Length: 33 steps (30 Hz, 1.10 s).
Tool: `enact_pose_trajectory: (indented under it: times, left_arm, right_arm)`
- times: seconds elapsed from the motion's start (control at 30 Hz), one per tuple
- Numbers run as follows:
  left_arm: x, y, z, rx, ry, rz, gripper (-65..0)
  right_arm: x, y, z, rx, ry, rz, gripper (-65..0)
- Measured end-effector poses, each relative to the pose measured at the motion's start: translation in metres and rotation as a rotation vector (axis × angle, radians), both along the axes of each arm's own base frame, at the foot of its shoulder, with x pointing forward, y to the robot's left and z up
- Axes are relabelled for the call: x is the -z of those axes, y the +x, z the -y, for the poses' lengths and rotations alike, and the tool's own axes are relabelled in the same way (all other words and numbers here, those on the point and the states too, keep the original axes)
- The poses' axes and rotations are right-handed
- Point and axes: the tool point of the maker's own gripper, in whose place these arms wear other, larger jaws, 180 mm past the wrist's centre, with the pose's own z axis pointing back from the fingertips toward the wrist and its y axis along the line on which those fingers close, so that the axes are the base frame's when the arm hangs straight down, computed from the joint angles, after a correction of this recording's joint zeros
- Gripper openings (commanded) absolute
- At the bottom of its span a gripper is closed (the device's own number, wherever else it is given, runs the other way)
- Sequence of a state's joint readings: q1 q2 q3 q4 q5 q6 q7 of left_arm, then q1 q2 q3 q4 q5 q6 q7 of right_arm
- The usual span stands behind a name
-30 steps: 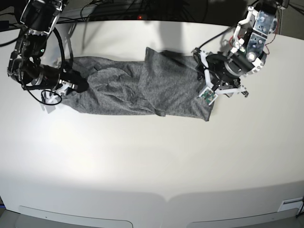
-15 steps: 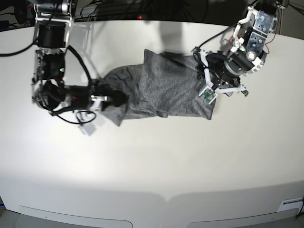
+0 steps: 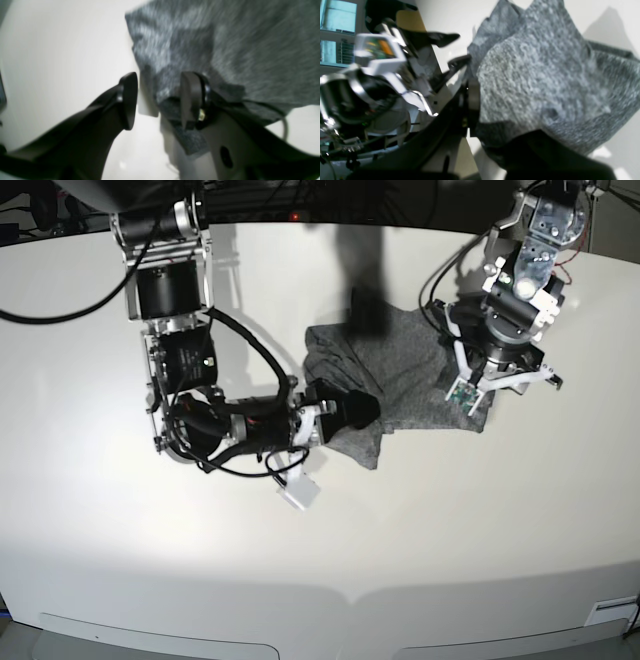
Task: Fold the T-shirt properly
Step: 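Grasp the strip end with the right gripper and fold it toward the left gripper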
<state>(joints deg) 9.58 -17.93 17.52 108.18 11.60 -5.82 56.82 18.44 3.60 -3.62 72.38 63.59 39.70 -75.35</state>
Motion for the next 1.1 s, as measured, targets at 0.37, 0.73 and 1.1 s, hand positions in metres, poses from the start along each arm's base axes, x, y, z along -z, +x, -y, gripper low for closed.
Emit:
enact_pose_trajectory:
  times: [0.37,0.73,1.1]
  left_arm:
    - [0.009,-0.005,-0.036,-0.152,0.12,0.061,-38.0]
    - [0.019,-0.007,-0.036,-0.196,0.07,0.062,-38.0]
    - [0.048,-0.01,-0.029,-0.195,0.055,0.025,-38.0]
  right_arm:
    - [-0.03,-0.009,-0.066,-0.05,0.151,0.003,-65.0]
    - [-0.035,-0.005,-0.08,-0.079,0.113,0.041,-65.0]
    - [-0.036,-0.005,-0.082,-0.077,0.117,0.043,-65.0]
